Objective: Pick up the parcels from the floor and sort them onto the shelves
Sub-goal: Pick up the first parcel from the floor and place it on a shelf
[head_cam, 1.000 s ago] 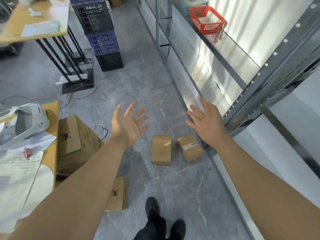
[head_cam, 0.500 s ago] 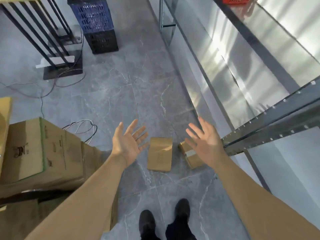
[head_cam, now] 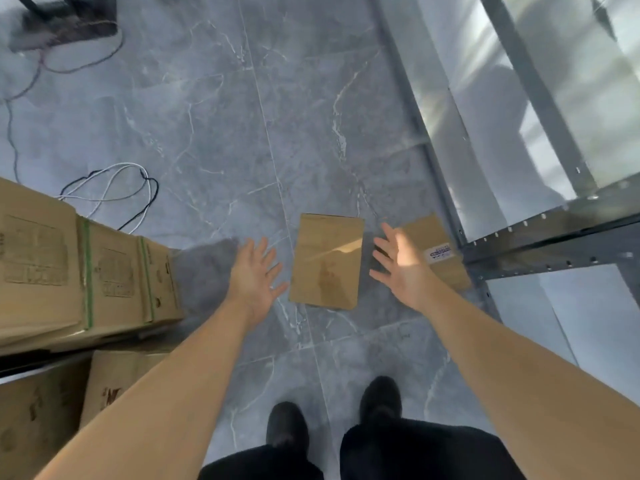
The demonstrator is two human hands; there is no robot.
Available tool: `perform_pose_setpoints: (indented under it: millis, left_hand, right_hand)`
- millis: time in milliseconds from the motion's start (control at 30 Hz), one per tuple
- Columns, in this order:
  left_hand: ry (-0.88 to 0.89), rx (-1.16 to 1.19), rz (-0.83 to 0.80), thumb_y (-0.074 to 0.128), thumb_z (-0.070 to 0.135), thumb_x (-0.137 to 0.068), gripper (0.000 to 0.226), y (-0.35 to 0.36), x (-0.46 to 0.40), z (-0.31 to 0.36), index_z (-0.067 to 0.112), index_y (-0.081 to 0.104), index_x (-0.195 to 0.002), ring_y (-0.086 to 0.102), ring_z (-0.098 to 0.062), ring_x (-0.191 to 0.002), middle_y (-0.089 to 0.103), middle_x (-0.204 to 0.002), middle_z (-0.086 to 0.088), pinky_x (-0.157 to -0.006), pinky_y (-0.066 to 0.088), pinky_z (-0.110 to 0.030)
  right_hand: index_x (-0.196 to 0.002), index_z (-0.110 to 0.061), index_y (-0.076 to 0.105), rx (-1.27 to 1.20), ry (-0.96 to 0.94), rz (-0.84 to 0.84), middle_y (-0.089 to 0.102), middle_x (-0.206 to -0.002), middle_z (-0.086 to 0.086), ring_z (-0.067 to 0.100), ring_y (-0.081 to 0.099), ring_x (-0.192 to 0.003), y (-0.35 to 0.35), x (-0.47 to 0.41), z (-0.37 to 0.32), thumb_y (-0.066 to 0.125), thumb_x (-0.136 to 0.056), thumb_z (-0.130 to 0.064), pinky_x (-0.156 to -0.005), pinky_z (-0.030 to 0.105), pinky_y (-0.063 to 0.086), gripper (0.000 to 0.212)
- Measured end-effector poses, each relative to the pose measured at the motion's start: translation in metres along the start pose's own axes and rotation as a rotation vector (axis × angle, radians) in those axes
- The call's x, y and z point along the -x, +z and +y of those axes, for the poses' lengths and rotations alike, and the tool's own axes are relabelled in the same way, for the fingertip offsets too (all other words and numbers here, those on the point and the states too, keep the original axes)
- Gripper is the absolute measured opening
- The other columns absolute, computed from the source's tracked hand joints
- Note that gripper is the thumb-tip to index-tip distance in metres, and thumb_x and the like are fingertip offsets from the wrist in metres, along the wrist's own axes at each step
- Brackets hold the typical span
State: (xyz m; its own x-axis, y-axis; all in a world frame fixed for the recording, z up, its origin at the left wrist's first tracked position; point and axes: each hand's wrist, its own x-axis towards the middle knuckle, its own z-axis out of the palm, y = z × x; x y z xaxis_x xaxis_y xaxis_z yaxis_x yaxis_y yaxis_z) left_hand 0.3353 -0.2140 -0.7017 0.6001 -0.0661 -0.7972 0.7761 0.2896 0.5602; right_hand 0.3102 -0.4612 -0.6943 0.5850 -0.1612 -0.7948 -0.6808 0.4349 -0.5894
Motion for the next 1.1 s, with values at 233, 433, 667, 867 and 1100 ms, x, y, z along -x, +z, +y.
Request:
perform_pose_setpoints:
  millis: [233, 433, 667, 867, 1100]
  left_hand:
    - [-0.017, -0.132, 0.029, 0.02, 0.057, -0.109, 0.062, -0.027, -0.103, -0.055, 0.033, 0.027, -0.166, 0.021, -0.019, -0.162, 0.023, -0.176, 0.005, -0.129, 0.013, -0.052]
    - [-0.056, -0.241, 0.044, 0.026, 0.058, -0.109, 0.063, -0.026, -0.144, -0.077, 0.032, 0.029, -0.166, 0.024, -0.02, -0.161, 0.023, -0.176, 0.009, -0.127, 0.02, -0.053]
    - [-0.133, -0.352, 0.015, 0.021, 0.053, -0.112, 0.065, -0.017, -0.177, -0.095, 0.019, 0.029, -0.166, 0.025, -0.02, -0.161, 0.029, -0.174, 0.001, -0.125, 0.022, -0.05]
    - [-0.023, -0.406, -0.026, 0.029, 0.048, -0.111, 0.039, -0.012, -0.146, -0.09, 0.039, 0.067, -0.114, 0.056, -0.017, -0.127, 0.062, -0.135, 0.012, -0.099, 0.04, -0.044]
    - [0.049, -0.353, -0.043, 0.038, 0.051, -0.108, 0.037, 0.008, -0.007, 0.004, 0.039, 0.072, -0.114, 0.068, -0.018, -0.117, 0.075, -0.127, 0.001, -0.094, 0.051, -0.037]
  right_hand:
    - [-0.154, -0.035, 0.037, 0.112, 0.069, 0.016, 0.05, -0.151, -0.014, 0.012, 0.043, -0.143, -0.007, -0.078, 0.068, 0.04, -0.11, -0.045, -0.102, 0.035, 0.036, 0.045]
    - [-0.162, -0.03, 0.033, 0.152, 0.114, 0.008, 0.048, -0.155, -0.008, 0.024, 0.035, -0.153, -0.01, -0.137, 0.09, 0.036, -0.109, -0.052, -0.121, 0.046, 0.032, 0.057]
    - [-0.156, -0.026, 0.047, 0.156, 0.169, 0.068, 0.048, -0.16, -0.002, 0.021, 0.057, -0.127, -0.017, -0.178, 0.113, 0.041, -0.11, -0.043, -0.106, 0.051, 0.042, 0.049]
    - [-0.16, -0.041, 0.034, 0.265, 0.03, 0.031, 0.052, -0.155, -0.005, 0.024, 0.054, -0.133, -0.015, -0.154, 0.107, 0.038, -0.112, -0.026, -0.112, 0.053, 0.046, 0.05]
    - [-0.155, -0.058, 0.031, 0.428, -0.197, 0.013, 0.05, -0.157, -0.014, 0.017, 0.053, -0.137, 0.015, -0.009, 0.009, 0.046, -0.109, -0.019, -0.118, 0.053, 0.041, 0.062]
